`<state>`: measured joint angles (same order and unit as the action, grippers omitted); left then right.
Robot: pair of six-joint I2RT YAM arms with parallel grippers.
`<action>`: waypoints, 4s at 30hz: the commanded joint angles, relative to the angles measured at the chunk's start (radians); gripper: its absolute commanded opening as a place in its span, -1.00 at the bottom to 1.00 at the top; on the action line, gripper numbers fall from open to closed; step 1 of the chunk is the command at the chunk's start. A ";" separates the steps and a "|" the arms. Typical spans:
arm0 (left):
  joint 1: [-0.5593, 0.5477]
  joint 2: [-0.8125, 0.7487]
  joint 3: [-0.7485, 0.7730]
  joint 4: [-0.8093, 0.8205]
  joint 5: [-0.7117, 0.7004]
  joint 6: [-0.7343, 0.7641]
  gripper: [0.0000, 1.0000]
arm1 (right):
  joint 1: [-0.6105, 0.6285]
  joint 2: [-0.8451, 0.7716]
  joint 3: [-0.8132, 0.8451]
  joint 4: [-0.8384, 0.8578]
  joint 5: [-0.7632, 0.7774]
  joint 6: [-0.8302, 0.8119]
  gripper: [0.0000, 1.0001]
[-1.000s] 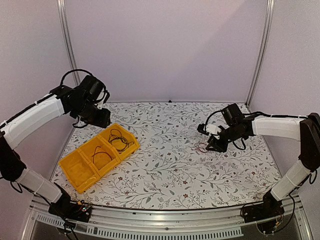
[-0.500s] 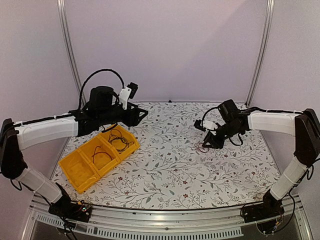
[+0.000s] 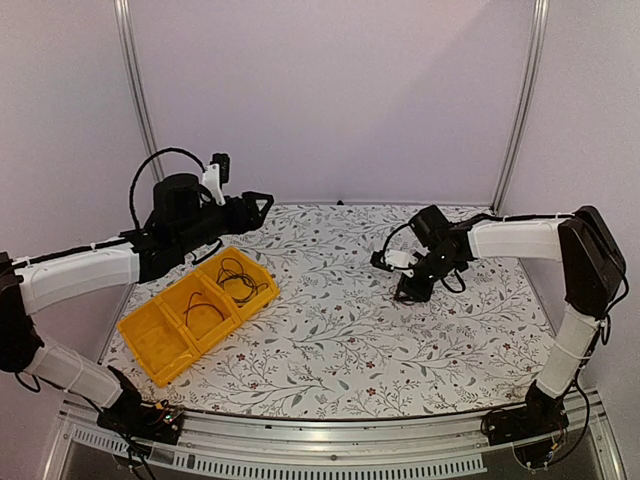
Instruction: Untangle the cables
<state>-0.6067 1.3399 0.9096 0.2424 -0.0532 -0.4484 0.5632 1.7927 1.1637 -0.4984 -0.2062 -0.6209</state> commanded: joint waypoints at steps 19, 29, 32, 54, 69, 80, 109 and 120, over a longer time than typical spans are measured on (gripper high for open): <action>0.168 0.109 -0.037 0.345 0.815 -0.187 0.28 | 0.034 0.135 0.104 0.011 0.162 0.034 -0.30; 0.166 0.077 -0.020 0.237 0.710 -0.110 0.28 | 0.033 0.111 0.147 -0.038 0.138 0.075 -0.97; 0.158 0.061 -0.032 0.235 0.664 -0.091 0.25 | 0.034 0.046 0.151 -0.074 0.102 0.082 -1.00; -0.445 0.151 -0.084 0.390 0.120 0.534 0.31 | 0.021 -0.422 0.165 -0.354 -0.486 0.001 -1.00; -0.575 0.430 0.101 0.539 -0.295 0.697 0.33 | 0.021 -0.445 0.113 -0.387 -0.589 -0.041 -1.00; -0.575 0.470 0.176 0.509 -0.150 0.809 -0.32 | 0.021 -0.421 0.104 -0.378 -0.634 -0.051 -0.98; -0.372 -0.213 0.098 -0.579 -0.496 0.429 -1.00 | -0.094 -0.227 -0.160 -0.040 -0.459 -0.038 -0.39; -0.143 -0.322 0.079 -1.036 -0.454 0.190 -1.00 | -0.092 -0.224 -0.180 -0.020 -0.369 -0.057 -0.38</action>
<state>-0.8261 1.0340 1.0149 -0.6132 -0.5426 -0.1566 0.4690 1.5631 0.9985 -0.5430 -0.6220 -0.6708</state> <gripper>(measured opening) 0.003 0.312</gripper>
